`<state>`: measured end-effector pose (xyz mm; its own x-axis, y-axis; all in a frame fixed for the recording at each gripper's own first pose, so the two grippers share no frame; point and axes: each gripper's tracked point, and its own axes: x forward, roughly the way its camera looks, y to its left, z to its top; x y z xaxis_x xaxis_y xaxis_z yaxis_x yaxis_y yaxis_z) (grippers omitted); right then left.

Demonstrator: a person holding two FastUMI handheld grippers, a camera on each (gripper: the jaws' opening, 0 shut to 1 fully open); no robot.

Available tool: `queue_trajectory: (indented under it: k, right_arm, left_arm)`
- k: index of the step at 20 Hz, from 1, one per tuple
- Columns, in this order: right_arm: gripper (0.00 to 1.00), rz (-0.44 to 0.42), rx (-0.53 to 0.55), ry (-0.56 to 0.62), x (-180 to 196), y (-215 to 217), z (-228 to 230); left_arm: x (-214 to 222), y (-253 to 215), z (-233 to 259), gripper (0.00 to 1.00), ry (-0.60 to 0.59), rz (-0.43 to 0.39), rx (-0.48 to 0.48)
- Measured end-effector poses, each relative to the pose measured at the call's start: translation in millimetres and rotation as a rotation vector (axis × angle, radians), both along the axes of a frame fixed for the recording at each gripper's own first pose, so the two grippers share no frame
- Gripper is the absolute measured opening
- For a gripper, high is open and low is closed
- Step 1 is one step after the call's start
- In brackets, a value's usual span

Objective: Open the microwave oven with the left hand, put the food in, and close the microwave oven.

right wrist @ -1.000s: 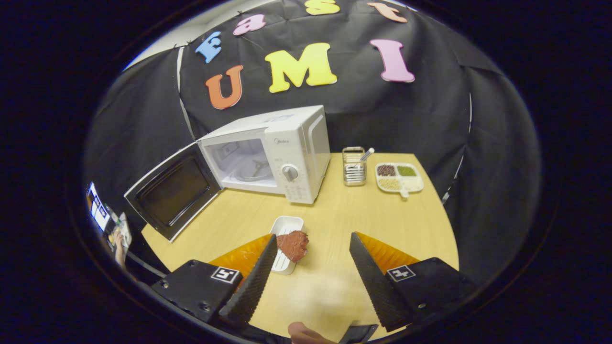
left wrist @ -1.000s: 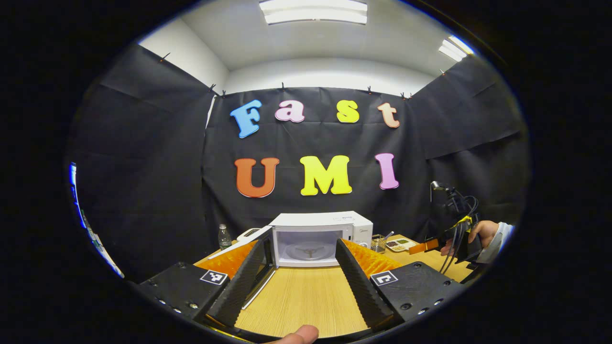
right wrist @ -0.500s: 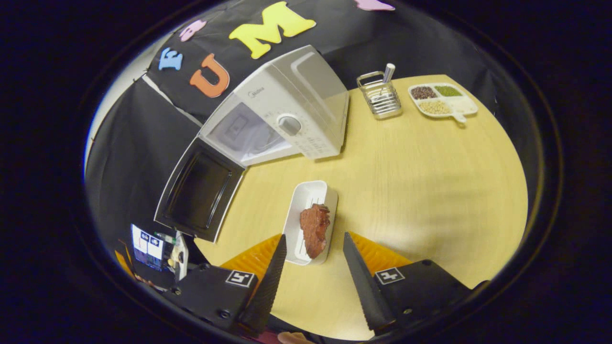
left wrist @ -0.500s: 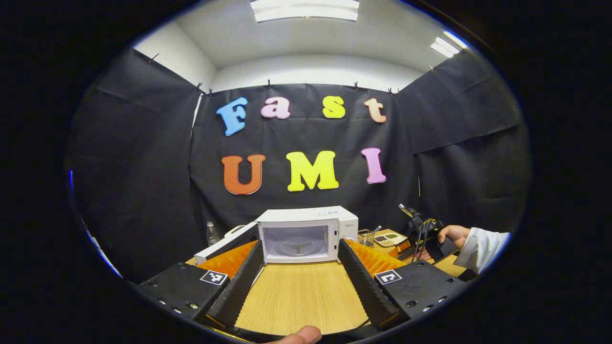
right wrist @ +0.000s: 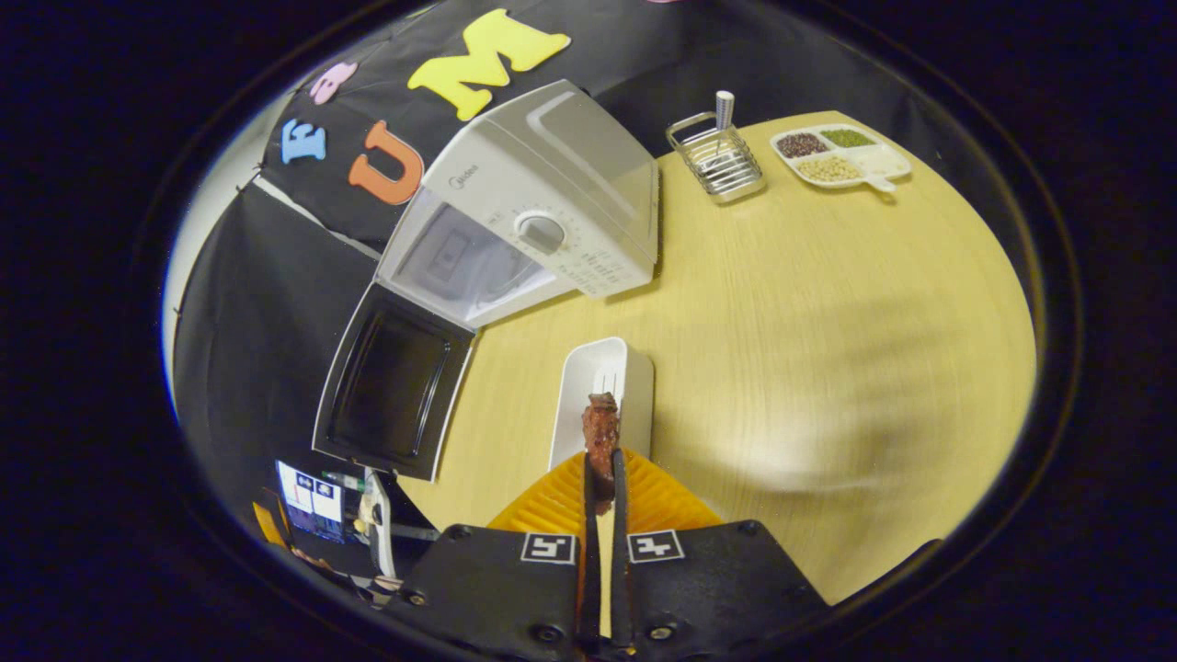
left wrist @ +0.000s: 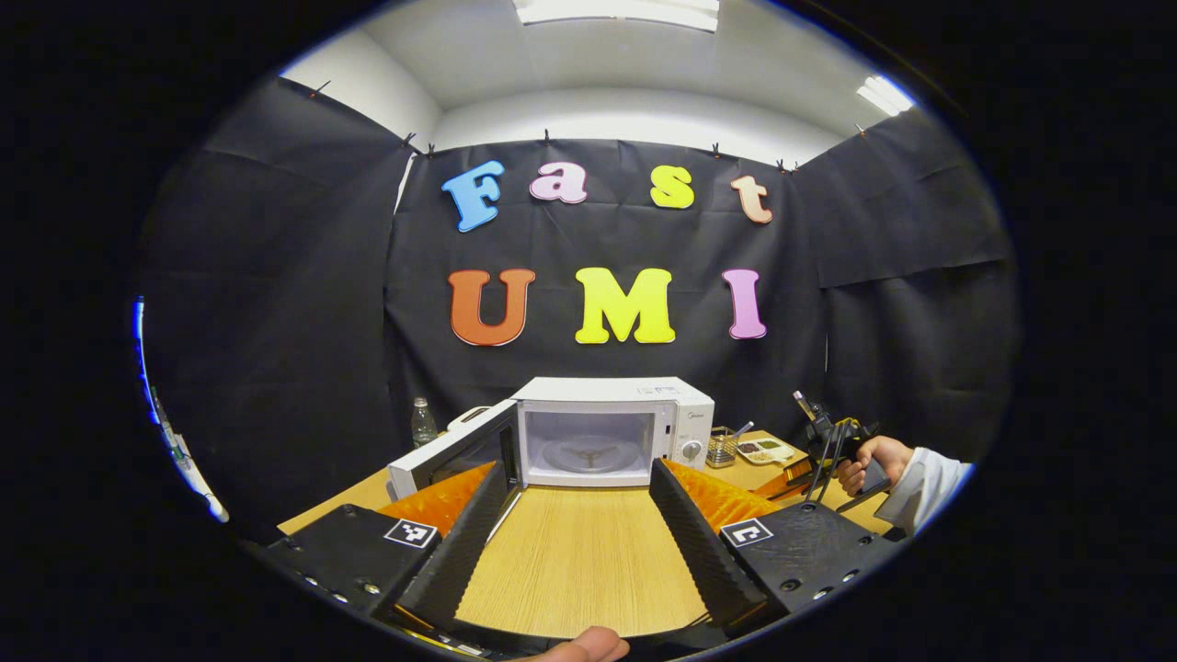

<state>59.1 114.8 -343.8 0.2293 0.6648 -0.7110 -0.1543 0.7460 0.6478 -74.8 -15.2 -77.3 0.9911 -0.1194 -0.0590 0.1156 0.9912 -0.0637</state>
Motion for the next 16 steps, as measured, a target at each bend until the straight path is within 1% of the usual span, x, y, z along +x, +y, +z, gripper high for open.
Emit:
queue_trajectory:
  k: [1,2,3,5,8,12,14,16]
  right_arm:
    - [0.0,0.006,-0.018,-0.028,-2.3,-1.4,6.8]
    - [0.0,0.021,-0.044,-0.061,-5.0,-1.2,13.7]
    - [0.08,0.034,-0.079,-0.1,-6.9,-1.4,20.7]
    - [0.07,0.064,-0.18,-0.212,-9.7,-4.6,35.4]
    - [0.07,0.097,-0.314,-0.4,-14.5,-1.3,63.1]
    - [0.07,0.136,-0.411,-0.577,-24.4,28.4,83.5]
    - [0.07,0.162,-0.469,-0.67,-28.4,48.1,85.6]
    - [0.07,0.181,-0.504,-0.754,-34.4,76.0,86.7]
  left_arm:
    - [-0.4,2.1,0.7,0.96,-0.004,0.004,0.001]
    - [-2.7,2.9,1.1,0.96,-0.005,0.003,-0.002]
    - [-4.3,3.6,0.4,0.96,-0.005,0.002,-0.009]
    - [-7.8,7.7,1.9,0.96,-0.009,0.005,-0.027]
    - [-13.5,18.2,7.1,0.96,-0.036,0.018,-0.018]
    - [-22.8,26.8,8.1,0.95,-0.048,0.046,0.002]
    - [-28.4,28.4,8.4,0.95,-0.051,0.042,-0.005]
    - [-32.9,28.5,7.0,0.96,-0.057,0.033,-0.005]
